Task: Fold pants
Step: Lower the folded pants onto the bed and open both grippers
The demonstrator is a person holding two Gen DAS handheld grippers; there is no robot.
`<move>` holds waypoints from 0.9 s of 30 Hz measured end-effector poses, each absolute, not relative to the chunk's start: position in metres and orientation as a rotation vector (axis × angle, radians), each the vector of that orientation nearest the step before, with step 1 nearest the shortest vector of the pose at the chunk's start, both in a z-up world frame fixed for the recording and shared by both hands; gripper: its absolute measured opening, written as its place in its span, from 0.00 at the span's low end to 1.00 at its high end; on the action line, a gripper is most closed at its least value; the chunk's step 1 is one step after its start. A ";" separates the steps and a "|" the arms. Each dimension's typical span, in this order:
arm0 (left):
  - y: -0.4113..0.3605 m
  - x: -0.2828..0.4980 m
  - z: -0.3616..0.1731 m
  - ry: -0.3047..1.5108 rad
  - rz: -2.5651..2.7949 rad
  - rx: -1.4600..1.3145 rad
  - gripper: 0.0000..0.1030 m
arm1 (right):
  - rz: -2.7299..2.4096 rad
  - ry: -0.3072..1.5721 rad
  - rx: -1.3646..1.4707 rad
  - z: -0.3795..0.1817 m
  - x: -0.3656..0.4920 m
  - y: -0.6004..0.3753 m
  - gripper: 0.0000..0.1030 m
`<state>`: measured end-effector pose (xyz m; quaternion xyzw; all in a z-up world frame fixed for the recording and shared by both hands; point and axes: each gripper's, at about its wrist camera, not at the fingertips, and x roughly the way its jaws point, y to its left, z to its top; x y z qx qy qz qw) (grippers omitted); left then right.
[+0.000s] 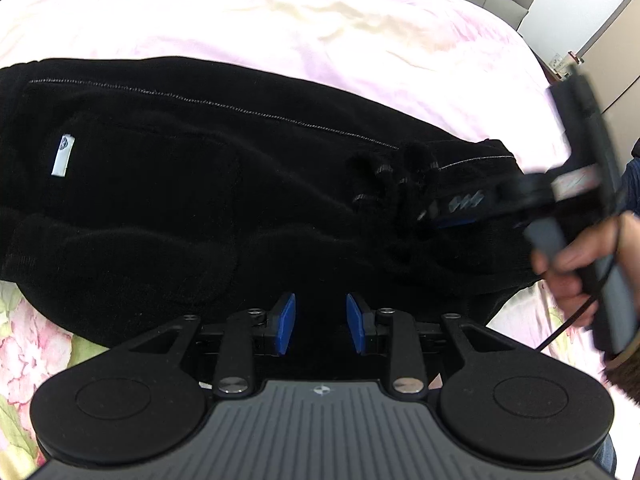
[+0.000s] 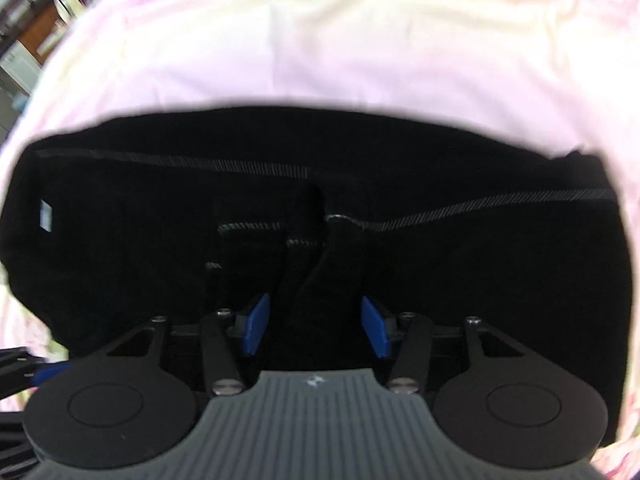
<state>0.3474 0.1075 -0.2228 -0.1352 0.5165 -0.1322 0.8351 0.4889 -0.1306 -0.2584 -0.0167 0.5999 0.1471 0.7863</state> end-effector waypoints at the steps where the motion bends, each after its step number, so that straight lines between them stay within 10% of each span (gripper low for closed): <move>1: 0.108 0.349 -0.222 1.098 -0.280 -0.285 0.34 | 0.317 1.293 -0.063 -0.266 0.486 -0.127 0.49; 8: 0.120 0.354 -0.216 1.033 -0.311 -0.398 0.34 | 0.423 1.200 0.024 -0.243 0.470 -0.147 0.18; 18: 0.132 0.370 -0.210 1.018 -0.277 -0.505 0.36 | 0.572 1.192 -0.009 -0.225 0.448 -0.110 0.18; 27: 0.114 0.395 -0.203 1.003 -0.335 -0.607 0.73 | 0.609 1.154 -0.013 -0.229 0.444 -0.136 0.42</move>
